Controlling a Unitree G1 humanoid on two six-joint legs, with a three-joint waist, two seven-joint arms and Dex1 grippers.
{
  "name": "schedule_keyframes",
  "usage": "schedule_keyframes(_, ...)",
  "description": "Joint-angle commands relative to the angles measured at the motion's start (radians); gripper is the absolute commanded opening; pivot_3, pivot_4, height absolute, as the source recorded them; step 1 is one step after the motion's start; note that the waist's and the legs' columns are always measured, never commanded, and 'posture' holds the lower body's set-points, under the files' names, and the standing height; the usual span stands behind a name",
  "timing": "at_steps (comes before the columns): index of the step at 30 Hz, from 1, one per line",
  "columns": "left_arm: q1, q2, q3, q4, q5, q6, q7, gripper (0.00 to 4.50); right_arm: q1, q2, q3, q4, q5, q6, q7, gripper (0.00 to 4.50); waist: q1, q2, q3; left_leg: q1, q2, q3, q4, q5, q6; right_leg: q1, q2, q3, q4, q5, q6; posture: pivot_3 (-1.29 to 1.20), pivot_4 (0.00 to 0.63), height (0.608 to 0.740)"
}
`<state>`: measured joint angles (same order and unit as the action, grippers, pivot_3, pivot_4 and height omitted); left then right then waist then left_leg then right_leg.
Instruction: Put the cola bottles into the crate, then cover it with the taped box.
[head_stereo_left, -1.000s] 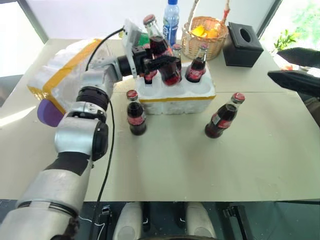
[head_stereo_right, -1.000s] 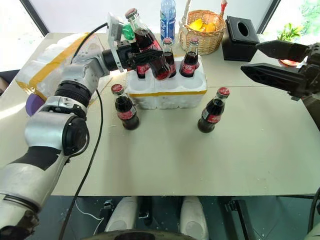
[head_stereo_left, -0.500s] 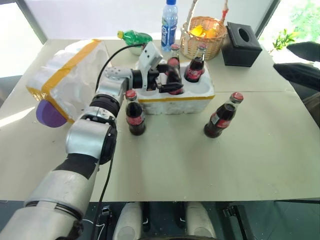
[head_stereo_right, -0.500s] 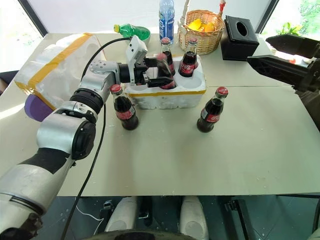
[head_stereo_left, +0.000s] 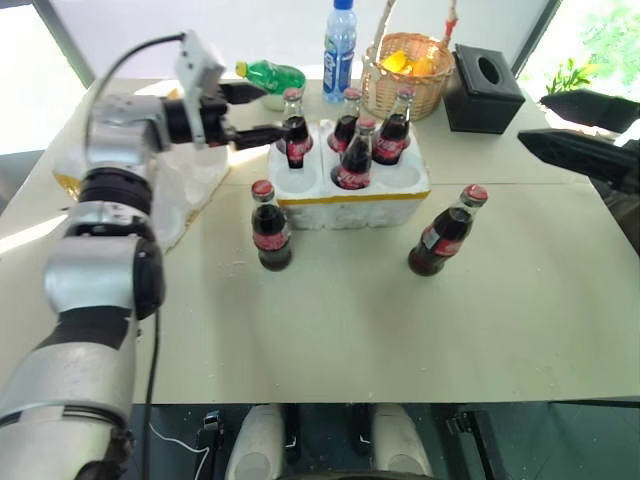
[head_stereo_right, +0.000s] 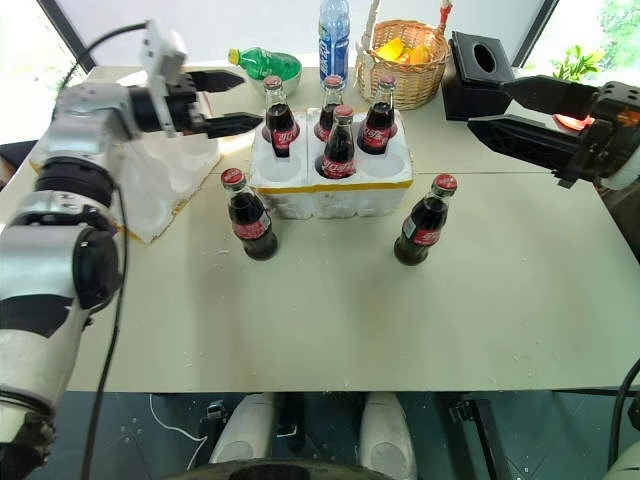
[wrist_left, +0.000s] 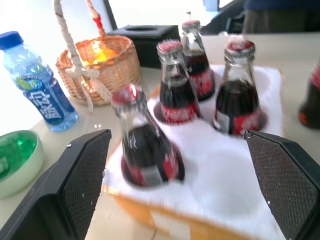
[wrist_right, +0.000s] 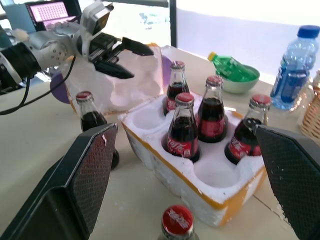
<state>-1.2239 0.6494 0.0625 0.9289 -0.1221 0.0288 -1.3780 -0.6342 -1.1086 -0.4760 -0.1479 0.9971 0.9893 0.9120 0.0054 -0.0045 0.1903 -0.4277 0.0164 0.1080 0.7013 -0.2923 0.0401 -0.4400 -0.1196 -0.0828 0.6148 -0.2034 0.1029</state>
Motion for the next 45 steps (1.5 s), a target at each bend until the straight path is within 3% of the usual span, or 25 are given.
schedule_keyframes(1,0.205,0.117,-0.006,-0.384,-0.069,0.153,-0.101,4.48,-0.030,-0.017,0.023,0.012,-0.017,-0.041,0.046,4.50,-0.001,0.000,0.000,0.000,0.000,0.000,0.000,0.000,0.000,0.000,0.000,0.000,0.000,0.000,0.000,0.00,0.150,0.740)
schedule_keyframes(6,0.522,0.238,0.039,-0.817,-0.186,0.364,-0.110,4.48,-0.014,-0.062,0.055,0.005,-0.032,-0.057,0.150,4.50,0.007,0.000,0.000,-0.001,0.000,-0.001,0.001,0.000,0.000,0.000,0.000,0.000,0.000,0.000,0.000,0.00,0.150,0.740)
schedule_keyframes(11,0.611,0.193,0.023,-1.000,-0.247,0.476,0.018,4.48,-0.051,-0.069,0.089,0.043,-0.068,-0.082,0.172,4.50,0.009,0.000,0.000,0.000,0.000,-0.003,0.003,0.000,0.000,0.003,-0.001,0.000,-0.001,0.000,0.000,0.00,0.150,0.740)
schedule_keyframes(23,0.596,0.037,-0.142,-0.912,-0.134,0.416,0.230,4.48,-0.056,-0.051,0.053,0.030,-0.053,-0.066,0.128,4.50,0.006,0.000,0.000,0.002,0.000,-0.002,0.003,0.000,0.000,0.004,0.001,0.000,-0.001,0.000,0.000,0.00,0.150,0.740)
schedule_keyframes(30,0.600,-0.025,-0.172,-0.848,-0.098,0.392,0.302,4.48,-0.035,-0.037,0.009,0.017,-0.031,-0.049,0.082,4.50,0.007,0.000,0.000,0.002,0.000,-0.003,0.003,0.000,0.000,0.004,0.000,0.000,-0.001,0.000,0.000,0.00,0.150,0.740)
schedule_keyframes(33,0.605,-0.066,-0.132,-0.864,-0.168,0.430,0.310,3.65,-0.025,-0.027,0.013,0.016,-0.035,-0.054,0.073,4.50,0.007,0.000,0.000,0.002,0.000,-0.003,0.003,0.000,0.000,0.004,0.000,0.000,0.000,0.000,0.000,0.00,0.150,0.740)
schedule_keyframes(35,0.609,-0.084,-0.100,-0.895,-0.224,0.481,0.312,2.78,-0.010,-0.018,0.011,0.008,-0.032,-0.054,0.070,4.50,0.007,0.000,0.000,0.002,0.000,-0.003,0.003,0.000,0.000,0.004,0.000,0.000,0.000,0.000,0.000,0.00,0.150,0.740)
schedule_keyframes(42,0.622,-0.006,-0.011,-1.008,-0.406,0.666,0.244,2.81,0.000,-0.011,0.014,0.008,-0.033,-0.060,0.065,4.50,0.006,0.000,0.000,0.002,0.000,-0.003,0.003,0.000,0.000,0.004,0.000,0.000,0.000,0.000,0.000,0.00,0.150,0.740)
schedule_keyframes(45,0.501,0.034,0.081,-0.950,-0.524,0.776,0.234,2.81,0.001,-0.011,0.023,0.011,-0.043,-0.065,0.064,4.50,0.007,0.000,0.000,0.002,0.000,-0.003,0.003,0.000,0.000,0.004,0.000,0.000,0.000,0.000,0.000,0.00,0.150,0.740)
